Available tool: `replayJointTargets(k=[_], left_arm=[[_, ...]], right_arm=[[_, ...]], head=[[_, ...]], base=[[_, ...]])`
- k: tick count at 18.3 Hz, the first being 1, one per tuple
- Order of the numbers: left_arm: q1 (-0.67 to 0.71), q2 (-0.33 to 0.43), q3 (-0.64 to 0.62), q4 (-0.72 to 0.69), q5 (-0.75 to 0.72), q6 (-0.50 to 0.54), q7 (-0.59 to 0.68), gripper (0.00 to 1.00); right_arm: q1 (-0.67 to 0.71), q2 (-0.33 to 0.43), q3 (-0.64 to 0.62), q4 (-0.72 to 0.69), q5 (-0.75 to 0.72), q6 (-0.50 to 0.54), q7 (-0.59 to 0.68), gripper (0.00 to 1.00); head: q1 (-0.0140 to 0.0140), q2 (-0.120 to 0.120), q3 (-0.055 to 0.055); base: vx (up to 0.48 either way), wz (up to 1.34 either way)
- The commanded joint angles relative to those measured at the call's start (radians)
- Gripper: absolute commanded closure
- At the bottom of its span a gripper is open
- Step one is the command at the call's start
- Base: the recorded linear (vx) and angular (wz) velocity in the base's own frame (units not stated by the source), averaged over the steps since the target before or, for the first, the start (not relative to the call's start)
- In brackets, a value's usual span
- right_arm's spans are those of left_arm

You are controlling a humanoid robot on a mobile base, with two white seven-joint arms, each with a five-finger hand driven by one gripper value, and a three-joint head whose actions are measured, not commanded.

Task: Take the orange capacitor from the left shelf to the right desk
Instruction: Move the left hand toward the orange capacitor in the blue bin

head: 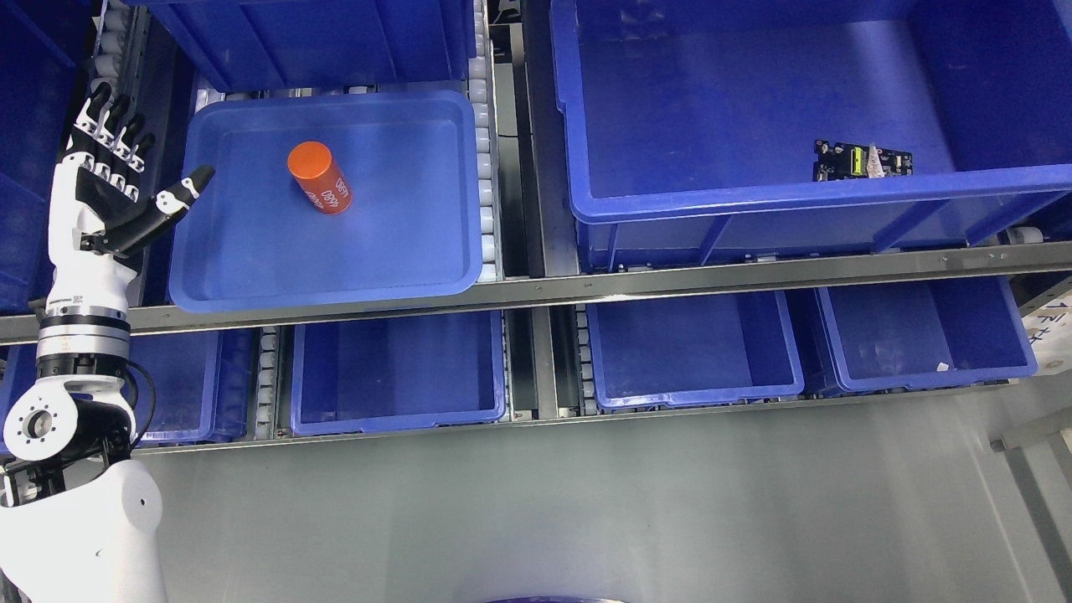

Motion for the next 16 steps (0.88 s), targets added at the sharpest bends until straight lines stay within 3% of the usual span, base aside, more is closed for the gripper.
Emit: replayJointTargets(k=[1, 4, 9, 16], left_arm=[[0.002, 0.011, -0.002, 0.002, 0.0, 0.0, -0.006, 0.0], [0.011, 0.047, -0.005, 0.005, 0.0, -0.001, -0.089, 0.0], [0.033, 0.182, -0.007, 0.07, -0.006, -0.006, -0.234, 0.0], [-0.015, 0.279, -0.14, 0.192, -0.095, -0.046, -0.256, 0.01]], right_arm=[[0.02, -0.017, -0.012, -0.017, 0.005, -0.002, 0.0, 0.0], [0.02, -0.017, -0.012, -0.017, 0.005, -0.002, 0.0, 0.0], [0.02, -0.017, -0.012, -0.017, 0.005, -0.002, 0.0, 0.0], [0.02, -0.017, -0.012, -0.017, 0.005, -0.002, 0.0, 0.0]], head=[[0.0, 0.0, 0.0], [0.0, 0.0, 0.0], [0.0, 0.0, 0.0], [0.0, 0.0, 0.0]], base=[[0.002, 0.01], [-0.003, -0.02], [-0.001, 0.0], [0.0, 0.0]])
